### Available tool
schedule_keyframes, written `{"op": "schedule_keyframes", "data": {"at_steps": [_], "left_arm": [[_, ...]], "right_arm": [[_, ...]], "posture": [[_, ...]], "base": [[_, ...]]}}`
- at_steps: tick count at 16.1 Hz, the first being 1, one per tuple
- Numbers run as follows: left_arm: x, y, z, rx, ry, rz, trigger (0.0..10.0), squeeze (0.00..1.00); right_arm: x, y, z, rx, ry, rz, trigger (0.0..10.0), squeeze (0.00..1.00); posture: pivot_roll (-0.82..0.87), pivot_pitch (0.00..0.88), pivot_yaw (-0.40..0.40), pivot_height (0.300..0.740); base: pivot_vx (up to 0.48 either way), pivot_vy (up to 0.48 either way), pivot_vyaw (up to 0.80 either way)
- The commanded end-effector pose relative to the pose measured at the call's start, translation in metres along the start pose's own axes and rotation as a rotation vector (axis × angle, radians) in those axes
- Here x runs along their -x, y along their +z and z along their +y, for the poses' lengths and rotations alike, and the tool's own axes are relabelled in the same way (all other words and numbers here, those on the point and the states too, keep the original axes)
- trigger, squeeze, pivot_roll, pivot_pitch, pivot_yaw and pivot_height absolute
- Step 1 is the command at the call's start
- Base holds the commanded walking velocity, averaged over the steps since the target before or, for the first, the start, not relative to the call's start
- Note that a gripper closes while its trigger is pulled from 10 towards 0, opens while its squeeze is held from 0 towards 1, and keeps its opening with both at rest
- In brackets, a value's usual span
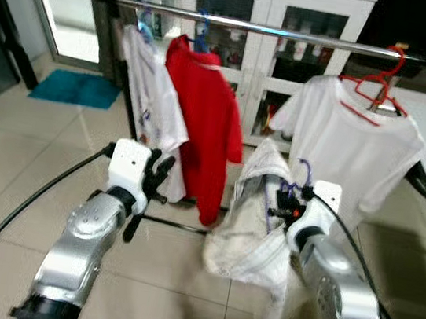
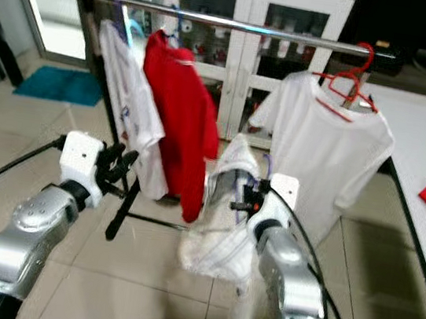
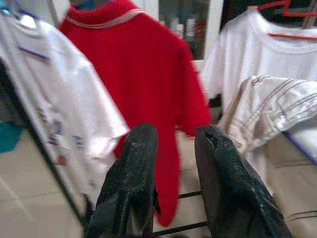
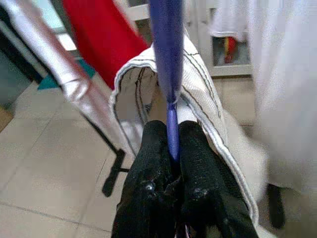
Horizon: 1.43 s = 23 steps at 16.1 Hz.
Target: Hang hanger
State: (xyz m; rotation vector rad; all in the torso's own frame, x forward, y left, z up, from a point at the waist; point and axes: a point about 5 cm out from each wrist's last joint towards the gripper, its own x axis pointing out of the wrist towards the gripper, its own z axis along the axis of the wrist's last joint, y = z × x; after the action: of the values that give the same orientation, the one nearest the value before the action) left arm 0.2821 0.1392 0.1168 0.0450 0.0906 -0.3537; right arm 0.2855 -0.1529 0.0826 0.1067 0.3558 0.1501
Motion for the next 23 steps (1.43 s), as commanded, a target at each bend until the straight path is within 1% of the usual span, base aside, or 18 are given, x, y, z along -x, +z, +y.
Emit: {"op": "schedule_keyframes", "data": {"at_steps": [1,3,4,13,16,17,18,22,23], "left_arm": [[0.0,0.003,-0.001,-0.009,-0.01,-0.01,10.0,0.0],[0.0,0.003,-0.001,-0.01,-0.013,-0.011,10.0,0.0],[0.0,0.003,-0.001,-0.01,-0.016,-0.01,10.0,0.0],[-0.001,0.003,-0.001,-0.013,-0.028,-0.014,10.0,0.0],[-0.002,0.005,0.001,0.012,-0.015,-0.028,10.0,0.0],[-0.001,0.007,0.004,0.041,-0.001,-0.04,10.0,0.0],[-0.001,0.008,0.007,0.051,0.008,-0.045,10.0,0.0],[0.003,0.011,0.023,0.041,0.085,-0.069,10.0,0.0],[0.003,0.011,0.022,0.042,0.084,-0.069,10.0,0.0]], "right_arm": [[0.0,0.013,0.0,-0.02,0.003,-0.05,10.0,0.0],[0.001,0.012,-0.002,-0.018,-0.007,-0.046,10.0,0.0],[0.002,0.011,-0.005,-0.006,-0.023,-0.047,10.0,0.0],[0.002,0.01,-0.005,-0.008,-0.032,-0.052,10.0,0.0],[0.001,0.013,-0.004,0.001,-0.015,-0.061,10.0,0.0],[0.001,0.015,-0.002,0.006,0.0,-0.069,10.0,0.0],[0.0,0.016,-0.001,0.009,0.008,-0.073,10.0,0.0],[-0.002,0.023,-0.004,0.0,-0.017,-0.109,10.0,0.0],[-0.002,0.024,-0.005,0.002,-0.018,-0.11,10.0,0.0]], "posture": [[0.02,0.026,0.008,0.74],[0.02,0.021,0.01,0.74],[0.02,0.018,0.011,0.74],[0.02,0.001,0.021,0.74],[0.02,0.007,0.018,0.74],[0.02,0.007,0.018,0.74],[0.02,0.007,0.018,0.74],[0.02,0.007,0.007,0.74],[0.02,0.007,0.005,0.74]], "base": [[0.356,0.0,-0.76],[0.356,0.0,-0.77],[0.356,0.0,0.0],[0.362,0.0,0.0],[0.364,0.0,0.0],[0.368,0.0,0.0],[0.364,0.0,0.0],[0.364,0.0,0.0],[0.364,0.0,0.0]]}}
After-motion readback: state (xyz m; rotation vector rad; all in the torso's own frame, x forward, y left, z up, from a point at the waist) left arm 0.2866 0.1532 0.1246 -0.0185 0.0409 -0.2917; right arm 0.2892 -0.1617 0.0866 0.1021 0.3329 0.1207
